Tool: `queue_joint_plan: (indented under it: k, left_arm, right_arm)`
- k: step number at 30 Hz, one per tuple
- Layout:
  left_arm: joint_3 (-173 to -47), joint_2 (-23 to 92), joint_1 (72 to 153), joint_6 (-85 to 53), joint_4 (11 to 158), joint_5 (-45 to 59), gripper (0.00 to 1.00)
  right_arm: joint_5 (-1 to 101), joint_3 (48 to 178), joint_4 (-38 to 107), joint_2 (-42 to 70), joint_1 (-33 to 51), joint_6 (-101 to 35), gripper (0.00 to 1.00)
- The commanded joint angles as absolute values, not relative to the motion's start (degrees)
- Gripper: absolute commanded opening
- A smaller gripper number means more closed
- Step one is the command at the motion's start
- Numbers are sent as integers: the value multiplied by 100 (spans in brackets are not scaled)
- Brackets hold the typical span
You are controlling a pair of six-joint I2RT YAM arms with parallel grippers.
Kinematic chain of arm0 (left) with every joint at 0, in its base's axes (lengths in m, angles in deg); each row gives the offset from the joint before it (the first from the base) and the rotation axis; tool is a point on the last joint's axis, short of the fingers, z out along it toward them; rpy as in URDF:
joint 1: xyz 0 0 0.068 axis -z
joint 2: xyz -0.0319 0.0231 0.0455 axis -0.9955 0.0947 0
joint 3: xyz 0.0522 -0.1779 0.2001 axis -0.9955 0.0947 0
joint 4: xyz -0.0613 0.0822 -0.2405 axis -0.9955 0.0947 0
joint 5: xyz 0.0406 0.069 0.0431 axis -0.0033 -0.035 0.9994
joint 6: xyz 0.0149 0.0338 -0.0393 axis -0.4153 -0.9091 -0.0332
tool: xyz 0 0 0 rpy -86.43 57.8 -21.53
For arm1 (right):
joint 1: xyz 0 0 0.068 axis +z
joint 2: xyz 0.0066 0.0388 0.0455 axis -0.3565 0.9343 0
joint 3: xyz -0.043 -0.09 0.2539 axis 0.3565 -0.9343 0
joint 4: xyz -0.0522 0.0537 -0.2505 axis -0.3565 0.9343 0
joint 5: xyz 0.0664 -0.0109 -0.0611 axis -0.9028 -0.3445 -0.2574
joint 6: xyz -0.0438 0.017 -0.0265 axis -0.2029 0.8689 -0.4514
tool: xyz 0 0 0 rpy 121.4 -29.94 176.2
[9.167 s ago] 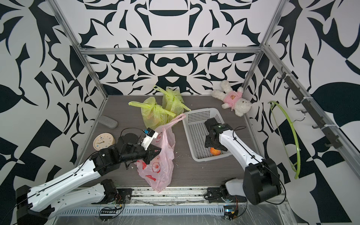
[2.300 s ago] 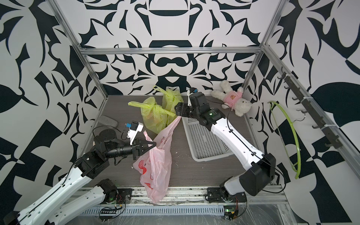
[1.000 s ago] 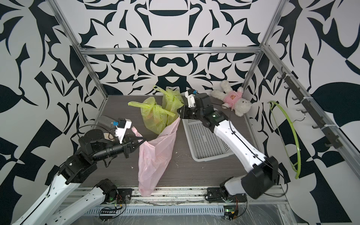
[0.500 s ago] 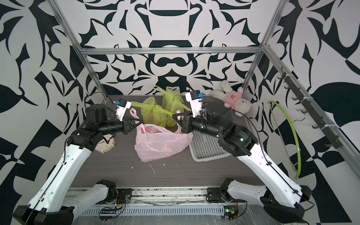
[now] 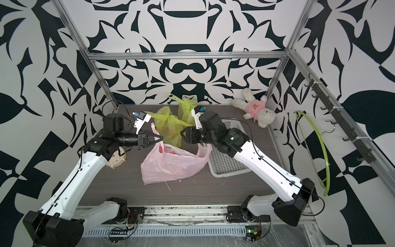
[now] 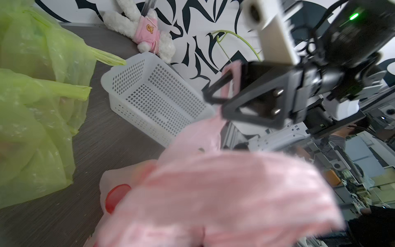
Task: Place the peach into a plastic bag & tie a knot
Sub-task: Adjust the plastic bag at the center of the board.
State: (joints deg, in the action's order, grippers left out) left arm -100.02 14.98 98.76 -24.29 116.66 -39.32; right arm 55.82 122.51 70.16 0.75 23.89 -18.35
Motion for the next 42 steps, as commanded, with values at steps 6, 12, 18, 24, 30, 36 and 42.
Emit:
queue_joint_plan:
  k: [6,12,18,24,30,36,42]
  left_arm:
    - [-10060,1719,9849,-2689,11775,-4417,0]
    - [-10156,1699,9851,-2718,11886,-4461,0]
    - [-10228,1749,9853,-2774,11976,-4523,0]
    - [-10224,1821,9848,-2866,12071,-4558,0]
    - [-10202,1809,9854,-2892,12084,-4575,0]
    - [-10239,1854,9854,-2885,12093,-4610,0]
    - [-10241,1882,9846,-2884,12109,-4633,0]
  right_arm:
    - [4333,13711,7034,774,2428,-2065,49]
    - [3822,13961,6590,1426,2548,-1790,53]
    - [3583,14117,6345,1759,2688,-1672,53]
    - [3545,14134,6251,1786,2718,-1615,51]
    - [3936,13794,6158,1390,2719,-1604,47]
    - [3675,13892,6221,1515,2723,-1571,47]
    - [3589,14147,6302,1824,2726,-1553,47]
